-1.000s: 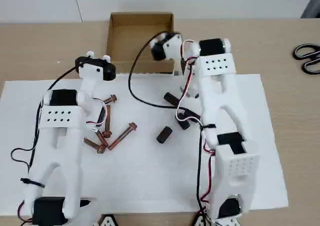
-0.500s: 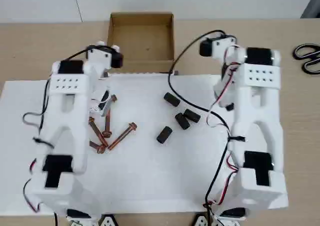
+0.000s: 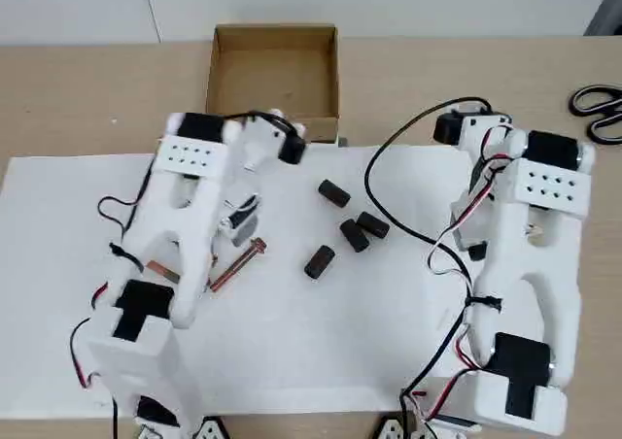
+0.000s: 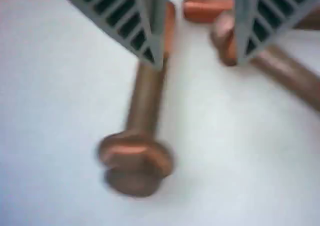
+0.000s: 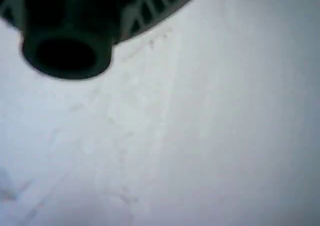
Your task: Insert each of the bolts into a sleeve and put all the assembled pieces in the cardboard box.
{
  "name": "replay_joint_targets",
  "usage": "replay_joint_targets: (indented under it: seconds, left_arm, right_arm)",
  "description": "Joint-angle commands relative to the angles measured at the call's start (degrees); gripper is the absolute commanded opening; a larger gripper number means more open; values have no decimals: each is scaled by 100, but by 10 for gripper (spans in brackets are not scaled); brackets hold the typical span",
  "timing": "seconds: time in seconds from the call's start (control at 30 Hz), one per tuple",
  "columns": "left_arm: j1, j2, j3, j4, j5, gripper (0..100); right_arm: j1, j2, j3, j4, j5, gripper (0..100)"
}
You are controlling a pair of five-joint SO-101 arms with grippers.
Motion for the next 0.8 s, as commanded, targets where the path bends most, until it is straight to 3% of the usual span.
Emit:
replay_joint_targets:
  seconds: [0.0, 0.77]
  left_arm:
    - [79, -325, -13, 167, -9, 98]
    - [308, 167, 4, -62, -9, 130]
  right_arm:
    - [57, -295, -18, -22, -9, 6]
    - [22, -268, -9, -180, -9, 6]
